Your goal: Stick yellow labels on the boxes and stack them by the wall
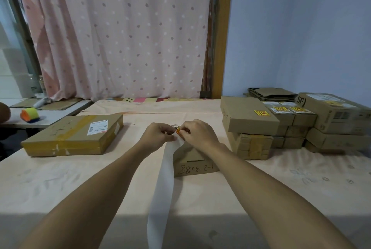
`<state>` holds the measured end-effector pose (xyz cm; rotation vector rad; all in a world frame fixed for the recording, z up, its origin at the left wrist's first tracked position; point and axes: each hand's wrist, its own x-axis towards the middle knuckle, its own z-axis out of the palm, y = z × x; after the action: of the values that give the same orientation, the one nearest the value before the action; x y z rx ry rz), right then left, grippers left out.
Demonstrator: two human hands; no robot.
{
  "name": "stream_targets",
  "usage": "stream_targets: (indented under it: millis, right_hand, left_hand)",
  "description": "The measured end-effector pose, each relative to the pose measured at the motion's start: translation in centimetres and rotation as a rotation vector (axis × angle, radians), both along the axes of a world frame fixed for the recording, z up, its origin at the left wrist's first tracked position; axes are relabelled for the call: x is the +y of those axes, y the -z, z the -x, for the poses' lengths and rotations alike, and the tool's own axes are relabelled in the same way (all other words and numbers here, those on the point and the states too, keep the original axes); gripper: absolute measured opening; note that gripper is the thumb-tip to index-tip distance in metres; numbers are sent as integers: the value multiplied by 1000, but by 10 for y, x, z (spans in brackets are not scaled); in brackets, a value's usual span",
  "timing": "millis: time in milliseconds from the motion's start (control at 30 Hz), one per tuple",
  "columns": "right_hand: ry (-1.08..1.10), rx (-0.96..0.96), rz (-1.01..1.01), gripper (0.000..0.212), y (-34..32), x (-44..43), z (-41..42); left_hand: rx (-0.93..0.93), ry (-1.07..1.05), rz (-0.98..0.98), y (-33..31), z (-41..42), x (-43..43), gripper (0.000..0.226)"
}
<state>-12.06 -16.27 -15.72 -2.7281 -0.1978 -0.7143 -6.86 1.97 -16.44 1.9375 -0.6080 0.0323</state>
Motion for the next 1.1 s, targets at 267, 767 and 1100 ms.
stream_targets:
  millis: [267, 767, 1100]
  right_hand:
    - [-24, 15, -56, 31, -3, 7, -5]
    - [-21, 54, -147, 25, 4, 10, -9]
    - [122, 40, -395, 20, 15, -2, -14]
  left_hand:
    - [-86, -37, -40, -1, -3, 3, 3]
    - [-155, -127, -186, 4, -7, 13, 4]
    - [-111, -162, -312, 2, -5, 50, 6]
